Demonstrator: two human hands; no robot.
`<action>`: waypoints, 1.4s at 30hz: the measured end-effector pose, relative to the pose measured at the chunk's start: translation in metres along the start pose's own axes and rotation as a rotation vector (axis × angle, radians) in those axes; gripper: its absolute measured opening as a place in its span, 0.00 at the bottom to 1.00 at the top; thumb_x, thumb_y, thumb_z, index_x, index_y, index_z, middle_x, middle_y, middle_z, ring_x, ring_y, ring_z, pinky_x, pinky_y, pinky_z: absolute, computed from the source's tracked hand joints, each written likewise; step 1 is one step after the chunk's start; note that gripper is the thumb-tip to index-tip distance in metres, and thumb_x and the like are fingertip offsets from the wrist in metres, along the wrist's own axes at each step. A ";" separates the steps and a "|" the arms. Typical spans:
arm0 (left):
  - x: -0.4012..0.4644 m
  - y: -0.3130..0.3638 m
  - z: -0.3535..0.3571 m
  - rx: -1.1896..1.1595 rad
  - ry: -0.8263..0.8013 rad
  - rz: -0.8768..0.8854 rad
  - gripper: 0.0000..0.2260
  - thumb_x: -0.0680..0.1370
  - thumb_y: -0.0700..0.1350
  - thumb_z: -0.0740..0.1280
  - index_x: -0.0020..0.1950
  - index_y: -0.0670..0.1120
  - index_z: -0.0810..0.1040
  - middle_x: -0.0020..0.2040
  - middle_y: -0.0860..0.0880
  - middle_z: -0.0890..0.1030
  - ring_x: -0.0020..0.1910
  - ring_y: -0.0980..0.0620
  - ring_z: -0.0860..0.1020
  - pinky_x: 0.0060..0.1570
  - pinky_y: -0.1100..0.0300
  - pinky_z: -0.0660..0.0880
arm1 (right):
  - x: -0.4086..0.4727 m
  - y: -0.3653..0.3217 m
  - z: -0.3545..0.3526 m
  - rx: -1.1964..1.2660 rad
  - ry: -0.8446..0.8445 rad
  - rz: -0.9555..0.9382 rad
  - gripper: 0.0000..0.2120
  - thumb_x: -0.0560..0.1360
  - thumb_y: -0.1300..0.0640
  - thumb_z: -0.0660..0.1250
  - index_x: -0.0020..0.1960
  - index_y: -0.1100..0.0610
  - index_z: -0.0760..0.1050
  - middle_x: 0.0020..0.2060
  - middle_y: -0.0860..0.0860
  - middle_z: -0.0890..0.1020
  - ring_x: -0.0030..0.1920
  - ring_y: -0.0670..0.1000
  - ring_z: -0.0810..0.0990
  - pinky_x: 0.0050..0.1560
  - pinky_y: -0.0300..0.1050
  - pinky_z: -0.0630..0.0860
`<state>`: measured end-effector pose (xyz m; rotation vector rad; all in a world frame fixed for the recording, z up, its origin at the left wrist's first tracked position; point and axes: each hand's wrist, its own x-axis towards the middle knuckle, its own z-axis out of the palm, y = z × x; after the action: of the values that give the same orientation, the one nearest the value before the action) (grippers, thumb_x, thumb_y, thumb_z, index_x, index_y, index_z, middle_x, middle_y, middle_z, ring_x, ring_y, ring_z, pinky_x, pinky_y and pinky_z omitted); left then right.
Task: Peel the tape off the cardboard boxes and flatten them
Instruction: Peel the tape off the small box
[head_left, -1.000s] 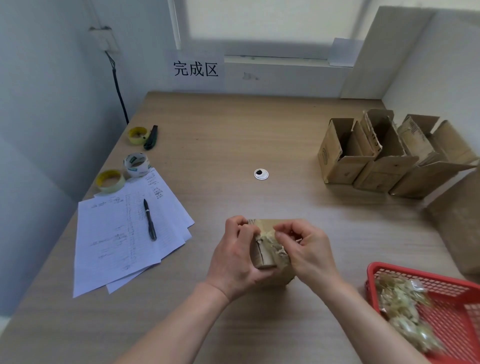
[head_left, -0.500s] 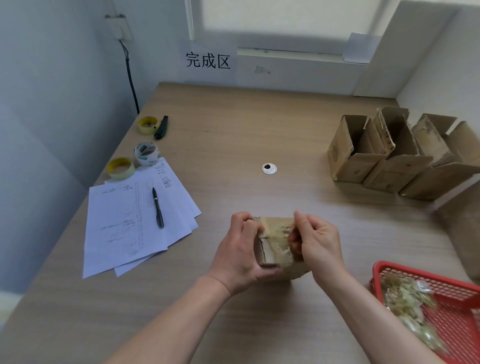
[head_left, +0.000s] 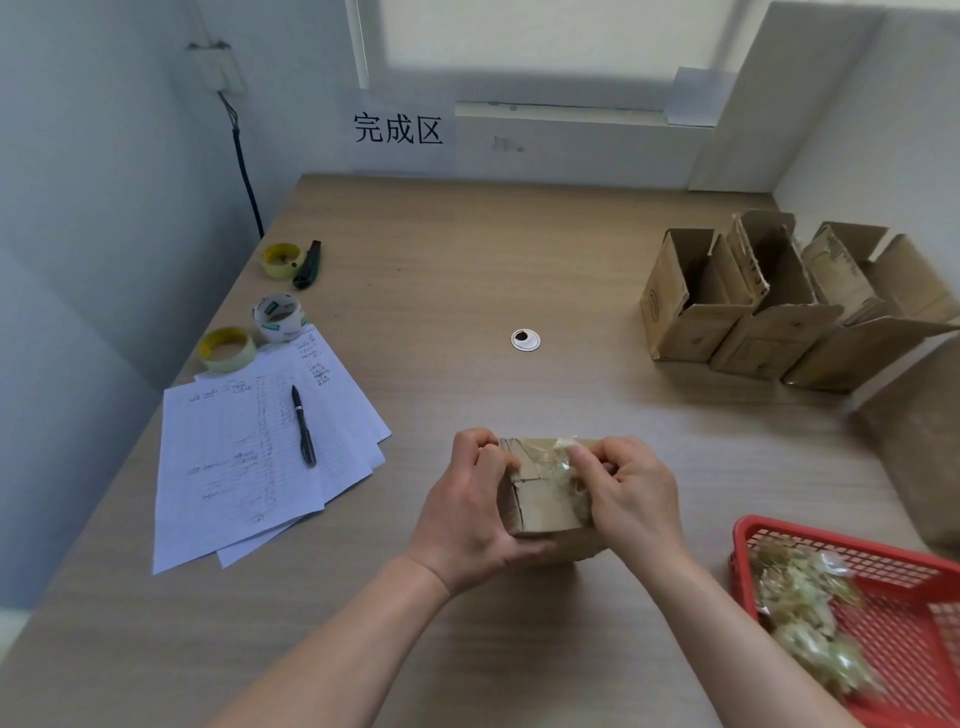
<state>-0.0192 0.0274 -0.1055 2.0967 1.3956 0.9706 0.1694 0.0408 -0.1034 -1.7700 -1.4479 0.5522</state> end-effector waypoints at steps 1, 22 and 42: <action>-0.001 0.000 0.000 -0.003 -0.002 0.001 0.36 0.58 0.64 0.77 0.55 0.42 0.74 0.58 0.50 0.66 0.49 0.52 0.73 0.44 0.62 0.74 | 0.002 0.002 0.000 0.014 0.002 0.055 0.16 0.74 0.49 0.72 0.29 0.48 0.74 0.35 0.45 0.77 0.39 0.41 0.76 0.39 0.43 0.68; 0.009 0.003 -0.010 0.011 -0.064 0.042 0.35 0.59 0.66 0.74 0.54 0.41 0.75 0.59 0.49 0.69 0.47 0.51 0.75 0.43 0.59 0.75 | 0.024 -0.021 -0.029 0.458 -0.184 0.045 0.44 0.63 0.35 0.72 0.75 0.43 0.64 0.60 0.43 0.78 0.59 0.40 0.79 0.54 0.33 0.75; 0.011 0.007 -0.006 0.050 -0.116 0.149 0.33 0.59 0.59 0.81 0.54 0.43 0.74 0.59 0.43 0.72 0.48 0.50 0.73 0.42 0.68 0.67 | 0.026 -0.032 -0.022 -0.312 -0.329 -0.182 0.09 0.74 0.47 0.71 0.51 0.48 0.83 0.44 0.45 0.78 0.49 0.49 0.77 0.50 0.44 0.72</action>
<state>-0.0167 0.0345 -0.0933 2.2822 1.2323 0.8625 0.1723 0.0613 -0.0618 -1.8156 -1.9925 0.5646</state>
